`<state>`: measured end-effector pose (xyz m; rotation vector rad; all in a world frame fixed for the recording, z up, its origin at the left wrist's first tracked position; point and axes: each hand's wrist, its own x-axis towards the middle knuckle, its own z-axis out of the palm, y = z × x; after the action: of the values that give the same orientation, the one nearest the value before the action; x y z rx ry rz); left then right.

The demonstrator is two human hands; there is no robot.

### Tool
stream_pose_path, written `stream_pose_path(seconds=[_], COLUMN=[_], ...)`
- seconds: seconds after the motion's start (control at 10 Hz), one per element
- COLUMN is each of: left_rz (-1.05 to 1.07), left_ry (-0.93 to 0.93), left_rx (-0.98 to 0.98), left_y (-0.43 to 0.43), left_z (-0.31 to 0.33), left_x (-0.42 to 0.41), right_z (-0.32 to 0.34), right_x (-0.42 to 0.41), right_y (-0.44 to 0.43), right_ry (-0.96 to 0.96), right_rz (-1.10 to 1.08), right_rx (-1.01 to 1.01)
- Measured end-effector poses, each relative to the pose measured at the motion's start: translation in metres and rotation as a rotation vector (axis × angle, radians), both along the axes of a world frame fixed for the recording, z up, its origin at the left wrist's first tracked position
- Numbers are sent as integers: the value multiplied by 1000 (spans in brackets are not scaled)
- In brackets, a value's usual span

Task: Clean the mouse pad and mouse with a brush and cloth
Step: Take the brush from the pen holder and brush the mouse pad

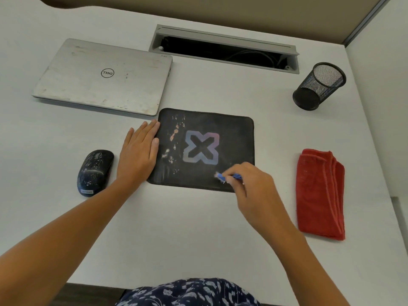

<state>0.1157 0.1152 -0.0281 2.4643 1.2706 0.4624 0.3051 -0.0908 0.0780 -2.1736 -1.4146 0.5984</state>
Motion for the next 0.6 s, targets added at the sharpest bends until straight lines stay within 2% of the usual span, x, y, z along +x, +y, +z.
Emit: stream_pose_path(seconds=[0.1, 0.2, 0.3, 0.4, 0.5, 0.6], left_rz=[-1, -3, -5, -3, -2, -2], left_ry=[-1, -1, -3, -6, -4, -5], left_rx=[3, 2, 3, 8, 10, 12], left_y=[0, 0, 0, 0, 0, 0], left_z=[1, 1, 2, 1, 1, 1], left_x=[0, 0, 0, 0, 0, 0], right_z=[0, 0, 7, 13, 16, 10], right_x=[-6, -1, 24, 39, 26, 4], right_y=[27, 34, 22, 11, 13, 25], right_ry=[1, 3, -132, -260, -153, -36], right_rz=[198, 224, 223, 193, 177, 259], right_rx=[-63, -177, -347, -405, -180, -133])
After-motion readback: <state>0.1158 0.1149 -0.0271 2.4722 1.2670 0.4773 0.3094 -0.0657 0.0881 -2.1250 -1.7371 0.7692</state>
